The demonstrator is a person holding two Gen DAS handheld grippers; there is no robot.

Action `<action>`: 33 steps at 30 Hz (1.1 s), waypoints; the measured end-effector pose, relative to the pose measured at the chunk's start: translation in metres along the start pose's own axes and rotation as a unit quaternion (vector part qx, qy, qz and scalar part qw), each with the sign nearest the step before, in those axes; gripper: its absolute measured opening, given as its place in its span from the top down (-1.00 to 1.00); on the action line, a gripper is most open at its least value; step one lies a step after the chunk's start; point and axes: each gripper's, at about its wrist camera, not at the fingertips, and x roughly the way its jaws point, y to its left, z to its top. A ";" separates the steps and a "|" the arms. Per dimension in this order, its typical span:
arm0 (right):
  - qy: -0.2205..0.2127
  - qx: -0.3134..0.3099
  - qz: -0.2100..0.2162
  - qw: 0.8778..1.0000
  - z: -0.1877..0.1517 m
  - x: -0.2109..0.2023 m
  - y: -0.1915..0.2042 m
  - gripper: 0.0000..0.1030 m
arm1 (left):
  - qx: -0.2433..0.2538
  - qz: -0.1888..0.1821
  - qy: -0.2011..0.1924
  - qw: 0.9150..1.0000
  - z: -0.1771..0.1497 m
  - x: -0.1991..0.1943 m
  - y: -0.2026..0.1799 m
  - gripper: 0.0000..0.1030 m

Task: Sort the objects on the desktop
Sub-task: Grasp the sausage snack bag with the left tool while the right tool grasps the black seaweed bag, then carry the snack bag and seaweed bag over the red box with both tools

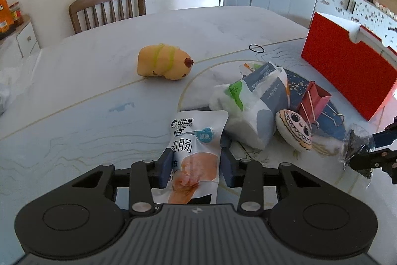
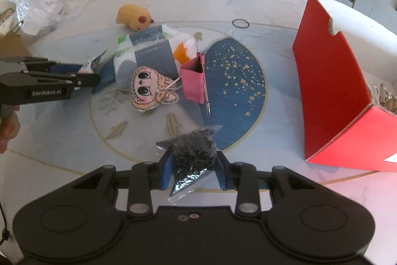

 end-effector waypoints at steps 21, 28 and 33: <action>-0.047 0.017 0.022 0.998 -0.010 -0.068 -0.022 0.34 | -0.038 -0.053 -0.015 0.998 -0.012 -0.073 -0.046 0.24; -0.066 0.026 0.024 0.997 -0.007 -0.095 -0.042 0.34 | -0.032 -0.070 -0.027 0.997 0.001 -0.090 -0.073 0.24; -0.082 0.045 0.028 0.995 -0.004 -0.113 -0.065 0.34 | -0.021 -0.083 -0.036 0.996 0.013 -0.098 -0.098 0.24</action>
